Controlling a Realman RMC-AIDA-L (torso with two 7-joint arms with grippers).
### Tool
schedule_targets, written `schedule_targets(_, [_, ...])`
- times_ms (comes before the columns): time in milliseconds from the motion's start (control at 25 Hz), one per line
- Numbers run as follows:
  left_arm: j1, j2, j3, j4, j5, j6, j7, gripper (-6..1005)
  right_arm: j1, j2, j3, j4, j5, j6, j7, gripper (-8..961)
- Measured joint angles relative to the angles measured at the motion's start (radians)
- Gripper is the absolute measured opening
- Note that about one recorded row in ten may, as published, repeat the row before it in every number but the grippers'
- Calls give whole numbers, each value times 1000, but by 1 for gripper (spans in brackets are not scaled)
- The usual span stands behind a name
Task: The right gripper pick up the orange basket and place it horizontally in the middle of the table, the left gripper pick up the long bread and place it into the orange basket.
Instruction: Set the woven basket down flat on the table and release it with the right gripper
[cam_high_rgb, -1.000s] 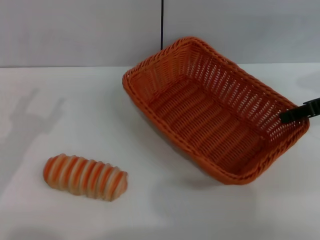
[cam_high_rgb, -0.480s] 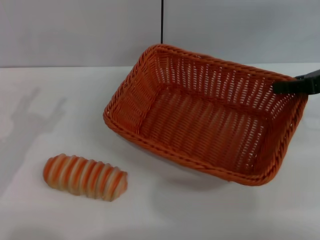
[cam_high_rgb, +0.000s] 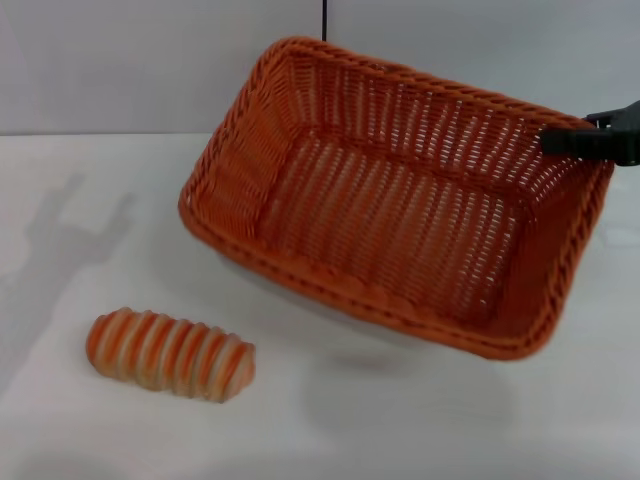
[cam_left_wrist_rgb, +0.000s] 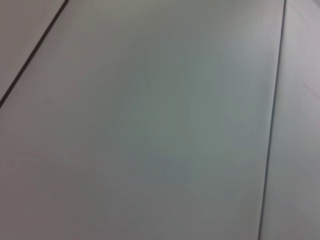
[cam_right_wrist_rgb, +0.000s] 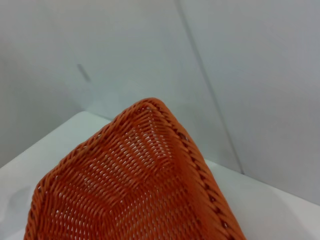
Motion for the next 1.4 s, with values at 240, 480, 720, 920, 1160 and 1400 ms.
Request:
schedule_targets(240, [5, 0, -1, 0, 0, -1, 0, 825, -29, -8, 1, -86, 2, -109, -83, 174])
schedule_targets(480, [4, 0, 0, 0, 0, -4, 0, 824, -56, -37, 8, -103, 2, -175, -174, 176])
schedule_targets(720, [-3, -2, 2, -5, 1, -11, 0, 824, -54, -68, 8, -35, -3, -187, -222, 178])
schedule_targets(920, [-12, -3, 3, -14, 1, -15, 2, 823, -23, -77, -7, 39, -32, -209, -257, 180])
schedule_targets(1160, [-24, -3, 4, -32, 0, -15, 21, 822, 38, -62, -14, 134, -101, -184, -288, 182])
schedule_targets(1400, [-31, -3, 3, -37, 1, -10, 22, 821, 95, -43, -15, 205, -148, -140, -333, 184])
